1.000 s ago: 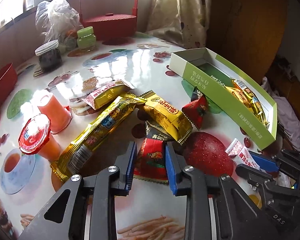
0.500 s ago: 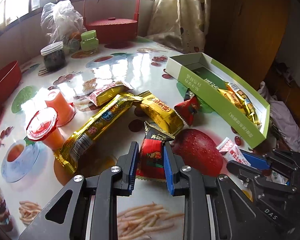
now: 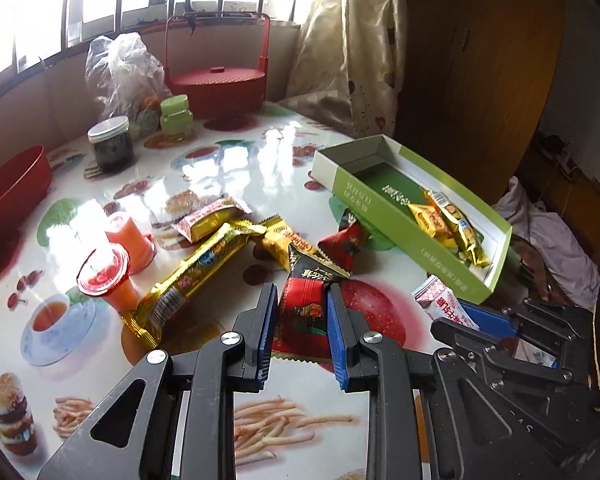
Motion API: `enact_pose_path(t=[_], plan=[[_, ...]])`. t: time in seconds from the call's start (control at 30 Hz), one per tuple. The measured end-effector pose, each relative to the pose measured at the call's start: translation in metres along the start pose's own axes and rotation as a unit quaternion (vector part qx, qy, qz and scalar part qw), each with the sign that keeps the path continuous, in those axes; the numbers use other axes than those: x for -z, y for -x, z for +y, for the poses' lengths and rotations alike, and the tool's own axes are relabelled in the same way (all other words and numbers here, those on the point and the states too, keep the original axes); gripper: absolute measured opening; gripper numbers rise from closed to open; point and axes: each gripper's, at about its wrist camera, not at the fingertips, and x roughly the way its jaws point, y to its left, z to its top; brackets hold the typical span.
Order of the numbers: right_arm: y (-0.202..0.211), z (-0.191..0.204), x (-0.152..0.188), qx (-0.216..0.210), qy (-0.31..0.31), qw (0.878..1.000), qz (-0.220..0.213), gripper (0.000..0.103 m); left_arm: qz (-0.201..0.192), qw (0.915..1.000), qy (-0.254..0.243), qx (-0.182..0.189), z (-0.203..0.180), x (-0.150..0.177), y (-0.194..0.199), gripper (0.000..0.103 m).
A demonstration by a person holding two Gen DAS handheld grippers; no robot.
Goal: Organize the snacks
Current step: 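Carry the nougat and red packet over the green box with both tools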
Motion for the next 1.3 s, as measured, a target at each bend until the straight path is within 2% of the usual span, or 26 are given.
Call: enact_pose_path(t=[0.9, 1.3], plan=[[0.038, -0.033, -0.015, 0.003, -0.043, 0.997, -0.062, 0.018, -0.028, 0.9984, -0.028, 0.04, -0.045, -0.041, 0.003, 0.025], [0.046, -0.074, -0.022, 0.041, -0.085, 0.993, -0.075, 0.018, -0.011, 0.997, -0.03, 0.071, -0.067, -0.055, -0.022, 0.025]])
